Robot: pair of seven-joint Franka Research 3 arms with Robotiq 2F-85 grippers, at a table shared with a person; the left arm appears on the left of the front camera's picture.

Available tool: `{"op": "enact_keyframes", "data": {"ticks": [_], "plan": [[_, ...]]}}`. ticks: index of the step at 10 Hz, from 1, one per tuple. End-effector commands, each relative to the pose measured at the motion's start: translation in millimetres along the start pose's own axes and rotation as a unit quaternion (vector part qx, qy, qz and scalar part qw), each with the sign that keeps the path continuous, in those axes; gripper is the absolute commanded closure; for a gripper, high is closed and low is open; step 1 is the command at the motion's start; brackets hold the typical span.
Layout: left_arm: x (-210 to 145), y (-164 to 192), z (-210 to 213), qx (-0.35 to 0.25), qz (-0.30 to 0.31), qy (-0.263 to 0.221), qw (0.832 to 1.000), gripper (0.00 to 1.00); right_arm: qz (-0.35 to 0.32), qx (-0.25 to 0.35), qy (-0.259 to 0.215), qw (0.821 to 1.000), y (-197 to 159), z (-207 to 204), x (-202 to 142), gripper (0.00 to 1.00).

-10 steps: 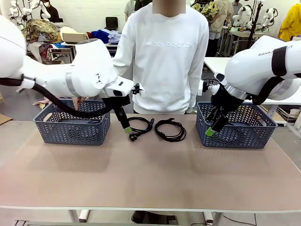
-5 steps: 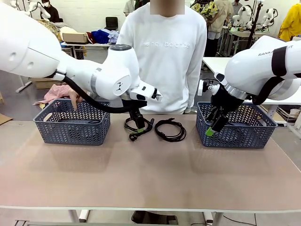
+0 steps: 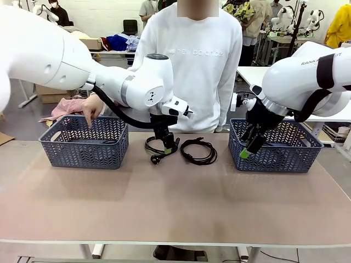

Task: Organize the cables according to human instructions.
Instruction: Pick up a bundle of cables and place it in the basket indicated by the human.

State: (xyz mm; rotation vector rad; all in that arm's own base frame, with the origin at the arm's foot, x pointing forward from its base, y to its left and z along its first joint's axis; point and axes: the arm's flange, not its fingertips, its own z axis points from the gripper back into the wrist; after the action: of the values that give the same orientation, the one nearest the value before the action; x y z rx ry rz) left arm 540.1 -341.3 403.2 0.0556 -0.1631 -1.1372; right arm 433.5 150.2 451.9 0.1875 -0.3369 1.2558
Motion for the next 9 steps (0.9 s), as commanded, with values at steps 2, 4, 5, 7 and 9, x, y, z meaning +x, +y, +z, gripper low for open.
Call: {"op": "enact_keyframes", "data": {"ticks": [2, 4, 5, 7, 9], "plan": [[-7, -5, 2, 0.008, -0.003, -0.007, 1.000, 0.00, -0.005, -0.005, 0.005, 1.000, 0, 2, 2, 0.00], [-7, -5, 2, 0.008, -0.003, -0.007, 1.000, 0.00, -0.005, -0.005, 0.005, 1.000, 0, 2, 2, 0.00], [-7, -5, 2, 0.008, -0.003, -0.007, 1.000, 0.00, -0.005, -0.005, 0.005, 1.000, 0, 2, 2, 0.00], [1, -2, 1, 0.001, -0.002, -0.003, 1.000, 0.00, -0.005, -0.005, 0.005, 1.000, 0, 2, 2, 0.00], [11, 9, -12, -0.010, 0.027, 0.000, 1.000, 0.00, -0.005, -0.005, 0.005, 1.000, 0, 2, 2, 0.00]]}}
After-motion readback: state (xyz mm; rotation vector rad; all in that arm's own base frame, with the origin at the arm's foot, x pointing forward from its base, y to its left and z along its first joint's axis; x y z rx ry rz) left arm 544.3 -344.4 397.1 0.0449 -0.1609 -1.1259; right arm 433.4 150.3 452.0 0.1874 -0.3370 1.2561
